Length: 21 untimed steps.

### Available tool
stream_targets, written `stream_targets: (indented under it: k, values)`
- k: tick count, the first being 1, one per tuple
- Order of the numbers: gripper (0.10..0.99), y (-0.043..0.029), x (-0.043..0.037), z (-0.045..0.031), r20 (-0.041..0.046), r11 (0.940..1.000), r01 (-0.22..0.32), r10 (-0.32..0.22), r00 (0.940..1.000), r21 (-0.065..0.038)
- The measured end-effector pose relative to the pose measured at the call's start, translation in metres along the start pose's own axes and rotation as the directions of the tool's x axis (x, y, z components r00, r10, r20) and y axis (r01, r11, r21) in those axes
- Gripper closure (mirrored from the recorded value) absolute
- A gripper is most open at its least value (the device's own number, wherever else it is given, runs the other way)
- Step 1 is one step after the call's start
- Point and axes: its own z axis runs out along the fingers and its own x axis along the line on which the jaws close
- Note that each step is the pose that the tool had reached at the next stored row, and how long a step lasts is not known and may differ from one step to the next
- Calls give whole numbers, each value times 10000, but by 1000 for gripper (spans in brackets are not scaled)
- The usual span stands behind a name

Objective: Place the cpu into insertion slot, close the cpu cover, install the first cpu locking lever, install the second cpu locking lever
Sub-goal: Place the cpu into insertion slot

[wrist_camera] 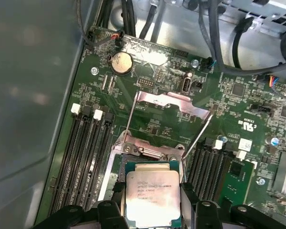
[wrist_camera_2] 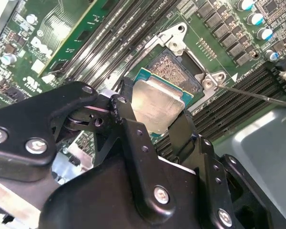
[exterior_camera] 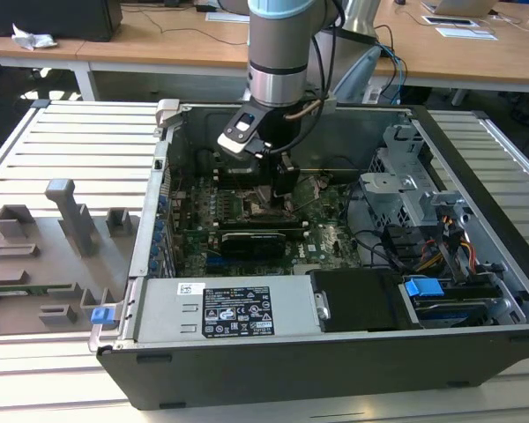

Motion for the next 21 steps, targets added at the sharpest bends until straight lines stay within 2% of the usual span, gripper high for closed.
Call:
stream_targets:
  k: [3,7,9,13,17,21]
  values:
    - [541,-33,19,24,0,10000,0,0,10000,0]
    - [541,-35,30,72,0,10000,1,-1,10000,0]
    - [541,-36,30,72,2,10000,0,0,10000,2]
    - [541,-36,32,77,7,9993,-367,367,9993,25]
    - [541,-35,32,84,28,9933,-1149,1149,9934,80]
    - [541,-36,34,117,60,9748,-2227,2226,9749,153]
